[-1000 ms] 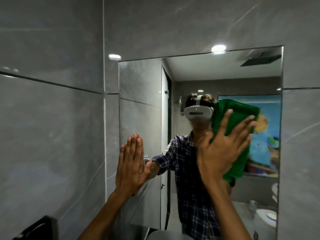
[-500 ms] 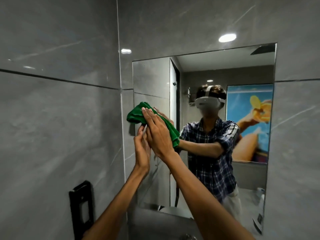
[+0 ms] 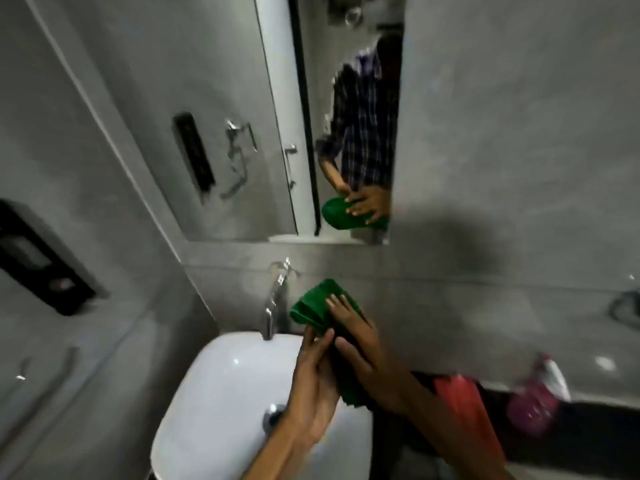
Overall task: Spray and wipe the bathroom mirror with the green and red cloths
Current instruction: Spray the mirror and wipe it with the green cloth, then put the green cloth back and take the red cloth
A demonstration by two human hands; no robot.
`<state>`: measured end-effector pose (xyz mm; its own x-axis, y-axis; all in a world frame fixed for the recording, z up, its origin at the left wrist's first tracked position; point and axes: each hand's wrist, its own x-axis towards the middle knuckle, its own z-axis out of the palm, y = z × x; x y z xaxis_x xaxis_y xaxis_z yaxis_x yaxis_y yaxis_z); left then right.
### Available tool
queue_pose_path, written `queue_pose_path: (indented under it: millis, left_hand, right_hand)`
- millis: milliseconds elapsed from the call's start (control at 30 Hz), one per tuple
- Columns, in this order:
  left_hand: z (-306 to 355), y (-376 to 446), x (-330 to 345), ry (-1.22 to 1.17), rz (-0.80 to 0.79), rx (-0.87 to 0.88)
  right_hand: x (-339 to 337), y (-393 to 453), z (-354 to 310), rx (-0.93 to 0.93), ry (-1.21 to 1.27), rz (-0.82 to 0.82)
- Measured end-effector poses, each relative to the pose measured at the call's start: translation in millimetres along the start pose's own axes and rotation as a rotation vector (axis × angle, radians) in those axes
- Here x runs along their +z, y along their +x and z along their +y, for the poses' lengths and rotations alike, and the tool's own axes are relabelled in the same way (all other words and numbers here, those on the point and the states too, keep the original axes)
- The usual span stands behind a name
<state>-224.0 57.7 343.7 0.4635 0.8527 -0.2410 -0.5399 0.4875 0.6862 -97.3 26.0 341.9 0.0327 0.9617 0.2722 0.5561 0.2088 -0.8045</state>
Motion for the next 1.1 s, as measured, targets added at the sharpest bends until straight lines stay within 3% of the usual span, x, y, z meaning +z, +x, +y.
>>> queue_pose_path:
  millis: [100, 267, 333, 400, 600, 667, 833, 933, 1000, 1100]
  left_hand:
    - [-83.0, -10.2, -15.6, 0.036, 0.098, -0.174]
    - [-213.1, 8.7, -30.3, 0.120, 0.202, -0.465]
    - [-251.7, 22.7, -36.6, 0.174, 0.215, -0.559]
    - [-286.9, 44.1, -42.4, 0.266, 0.222, -0.617]
    - [-355.1, 128.3, -78.3, 0.551, 0.257, -0.580]
    - [-361.7, 152.6, -90.4, 0.668, 0.227, -0.585]
    - [-366.6, 185.3, -105.3, 0.769, 0.287, -0.538]
    - [-375.6, 179.6, -101.1, 0.996, 0.289, -0.312]
    - [-387.3, 173.7, -91.4, 1.078, 0.195, -0.216]
    - [-411.2, 172.2, -74.8, 1.005, 0.006, -0.346]
  right_hand:
    - [-8.7, -67.5, 57.5, 0.389, 0.290, 0.141]
    - [-35.7, -149.5, 169.5, 0.953, 0.543, 0.005]
    - [-42.4, -176.5, 204.6, 1.039, 0.585, -0.026]
    - [-42.0, -193.1, 241.9, 1.112, 0.630, 0.055]
    - [-15.8, -169.2, 338.5, 1.117, 0.512, 0.232]
    - [-8.7, -153.1, 360.6, 1.008, 0.434, 0.225]
    - [-0.1, -144.1, 393.0, 1.070, 0.397, 0.187]
    - [-14.6, -162.2, 399.3, 1.081, 0.037, 0.270]
    - [-24.3, -171.9, 408.2, 1.082, -0.245, 0.280]
    - [-26.1, -170.5, 419.7, 1.175, -0.513, 0.123]
